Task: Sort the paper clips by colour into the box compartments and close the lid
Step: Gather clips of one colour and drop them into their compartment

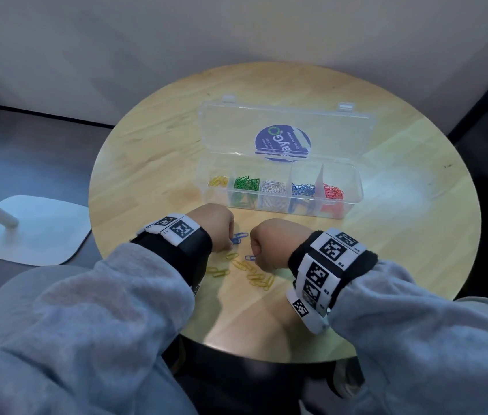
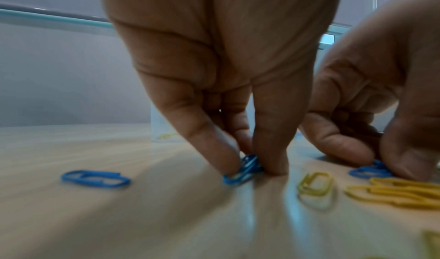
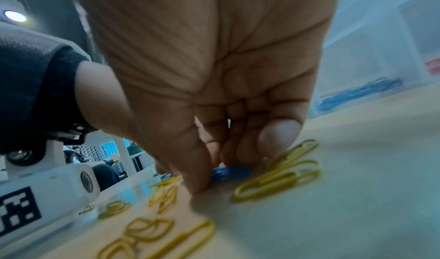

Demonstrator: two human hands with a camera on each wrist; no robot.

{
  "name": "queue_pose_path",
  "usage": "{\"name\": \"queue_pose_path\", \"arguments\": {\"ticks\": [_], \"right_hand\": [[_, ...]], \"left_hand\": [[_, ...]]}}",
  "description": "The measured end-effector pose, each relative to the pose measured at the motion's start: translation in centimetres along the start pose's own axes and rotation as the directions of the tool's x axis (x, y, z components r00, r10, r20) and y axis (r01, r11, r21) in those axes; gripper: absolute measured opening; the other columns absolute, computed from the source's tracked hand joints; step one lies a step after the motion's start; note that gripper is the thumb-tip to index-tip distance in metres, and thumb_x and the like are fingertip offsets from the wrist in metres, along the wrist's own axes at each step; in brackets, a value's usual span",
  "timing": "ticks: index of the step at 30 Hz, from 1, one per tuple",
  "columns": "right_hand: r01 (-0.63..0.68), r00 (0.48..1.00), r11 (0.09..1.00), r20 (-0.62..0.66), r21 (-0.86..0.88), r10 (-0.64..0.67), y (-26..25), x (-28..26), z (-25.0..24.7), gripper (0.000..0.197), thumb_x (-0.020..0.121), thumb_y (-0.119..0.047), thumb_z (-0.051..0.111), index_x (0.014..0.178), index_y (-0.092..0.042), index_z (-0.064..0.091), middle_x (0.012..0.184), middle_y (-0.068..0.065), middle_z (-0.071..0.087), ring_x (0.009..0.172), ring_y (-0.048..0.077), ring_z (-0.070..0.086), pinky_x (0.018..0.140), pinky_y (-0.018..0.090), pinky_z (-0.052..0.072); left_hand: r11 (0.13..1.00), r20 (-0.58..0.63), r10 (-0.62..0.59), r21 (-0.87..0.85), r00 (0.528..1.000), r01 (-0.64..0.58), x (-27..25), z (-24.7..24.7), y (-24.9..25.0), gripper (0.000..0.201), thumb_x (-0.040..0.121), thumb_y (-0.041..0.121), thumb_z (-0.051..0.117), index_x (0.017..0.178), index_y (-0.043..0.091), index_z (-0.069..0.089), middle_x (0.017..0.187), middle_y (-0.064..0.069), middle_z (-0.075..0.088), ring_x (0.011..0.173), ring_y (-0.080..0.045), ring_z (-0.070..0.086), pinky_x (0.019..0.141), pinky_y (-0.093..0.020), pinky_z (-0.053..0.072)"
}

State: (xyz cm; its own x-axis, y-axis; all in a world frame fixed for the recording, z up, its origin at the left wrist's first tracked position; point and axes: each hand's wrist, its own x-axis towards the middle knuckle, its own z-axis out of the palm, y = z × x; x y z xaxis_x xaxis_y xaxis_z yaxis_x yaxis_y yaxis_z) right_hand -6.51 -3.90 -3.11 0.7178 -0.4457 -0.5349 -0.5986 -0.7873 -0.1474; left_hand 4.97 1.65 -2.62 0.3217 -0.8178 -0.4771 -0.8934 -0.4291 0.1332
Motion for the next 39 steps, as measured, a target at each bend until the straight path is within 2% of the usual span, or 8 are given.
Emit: {"name": "queue_pose_path", "arguments": {"ticks": [4, 11, 16, 27, 29, 32, 35, 39], "right_hand": [[0.027, 0.999, 1.0, 0.018, -0.013, -0.027, 0.0, 0.1, -0.1, 0.023, 0.09, -0.015, 0.052, 0.111, -0.009, 0.059, 0.095, 0.004, 0.053, 0.085, 0.021, 0.048, 0.074, 0.03, 0.041], [0.102, 0.993, 0.994, -0.06, 0.043, -0.099, 0.3, -0.4, 0.3, 0.029, 0.092, -0.014, 0.053, 0.119, -0.006, 0.051, 0.12, 0.012, 0.059, 0.111, 0.029, 0.055, 0.085, 0.033, 0.043], [0.093, 0.996, 0.995, 0.013, -0.029, -0.093, 0.0, 0.0, 0.2, 0.023, 0.09, -0.008, 0.05, 0.11, -0.006, 0.06, 0.097, 0.007, 0.055, 0.087, 0.025, 0.051, 0.073, 0.028, 0.041], [0.089, 0.996, 0.995, 0.032, -0.036, -0.088, 0.5, 0.3, 0.6, 0.004, 0.091, -0.015, 0.05, 0.088, -0.013, 0.051, 0.091, 0.006, 0.053, 0.083, 0.024, 0.049, 0.072, 0.03, 0.041], [0.096, 0.994, 0.994, 0.065, -0.061, -0.092, 0.5, 0.2, 0.5, 0.004, 0.093, -0.015, 0.047, 0.091, -0.013, 0.048, 0.094, 0.007, 0.052, 0.085, 0.024, 0.048, 0.073, 0.029, 0.038], [0.088, 0.996, 0.996, 0.016, 0.009, -0.088, 1.2, -0.2, 0.0, 0.007, 0.091, -0.012, 0.046, 0.092, -0.013, 0.052, 0.1, 0.01, 0.061, 0.089, 0.025, 0.054, 0.071, 0.028, 0.04], [0.046, 0.998, 0.957, -0.061, 0.285, -0.03, 2.6, -0.9, -1.0, 0.011, 0.085, -0.011, 0.051, 0.076, -0.017, 0.054, 0.087, 0.004, 0.069, 0.079, 0.018, 0.059, 0.064, 0.026, 0.044], [0.032, 0.995, 0.766, -0.095, 0.642, 0.038, 4.1, -1.0, -1.5, 0.018, 0.085, -0.009, 0.054, 0.07, -0.017, 0.046, 0.069, 0.002, 0.066, 0.064, 0.013, 0.064, 0.059, 0.02, 0.047]], "left_hand": [[1.0, 0.017, -0.006, 0.025, 1.0, 0.005, 0.3, -0.1, 0.2, 0.018, 0.084, 0.017, 0.063, 0.101, 0.013, 0.068, 0.101, -0.005, 0.067, 0.082, -0.017, 0.051, 0.067, -0.024, 0.037], [1.0, 0.037, 0.001, 0.019, 0.999, -0.002, 0.4, -0.3, 0.4, 0.01, 0.081, 0.011, 0.062, 0.083, 0.021, 0.059, 0.081, 0.003, 0.056, 0.081, -0.016, 0.052, 0.052, -0.021, 0.034], [1.0, 0.051, 0.016, -0.016, 0.999, -0.015, 0.5, -0.3, 0.4, 0.016, 0.078, 0.004, 0.059, 0.076, 0.02, 0.057, 0.08, 0.003, 0.056, 0.08, -0.016, 0.052, 0.05, -0.019, 0.034], [0.952, -0.024, -0.012, -0.306, 1.0, 0.004, 0.1, -0.8, -1.0, 0.023, 0.073, 0.006, 0.066, 0.063, 0.022, 0.052, 0.066, 0.008, 0.055, 0.061, -0.009, 0.049, 0.05, -0.02, 0.037], [0.878, -0.025, -0.038, -0.478, 0.999, 0.021, 0.3, -1.2, -1.5, 0.023, 0.077, 0.003, 0.066, 0.067, 0.02, 0.054, 0.064, 0.006, 0.056, 0.054, -0.006, 0.05, 0.046, -0.013, 0.04], [0.632, 0.017, -0.067, -0.773, 0.998, 0.055, 0.4, -1.7, -2.3, 0.023, 0.08, -0.008, 0.062, 0.08, 0.015, 0.058, 0.057, -0.001, 0.057, 0.047, -0.01, 0.053, 0.05, -0.017, 0.046], [0.475, 0.097, -0.023, -0.875, 0.995, 0.096, 0.1, -2.1, -2.8, 0.024, 0.084, -0.011, 0.055, 0.084, 0.012, 0.062, 0.055, -0.002, 0.054, 0.048, -0.011, 0.055, 0.054, -0.02, 0.052], [0.298, 0.178, -0.006, -0.939, 0.984, 0.172, -0.6, -2.2, -2.6, 0.022, 0.089, -0.005, 0.047, 0.083, 0.007, 0.064, 0.062, -0.003, 0.047, 0.051, -0.011, 0.048, 0.051, -0.02, 0.056]]}}
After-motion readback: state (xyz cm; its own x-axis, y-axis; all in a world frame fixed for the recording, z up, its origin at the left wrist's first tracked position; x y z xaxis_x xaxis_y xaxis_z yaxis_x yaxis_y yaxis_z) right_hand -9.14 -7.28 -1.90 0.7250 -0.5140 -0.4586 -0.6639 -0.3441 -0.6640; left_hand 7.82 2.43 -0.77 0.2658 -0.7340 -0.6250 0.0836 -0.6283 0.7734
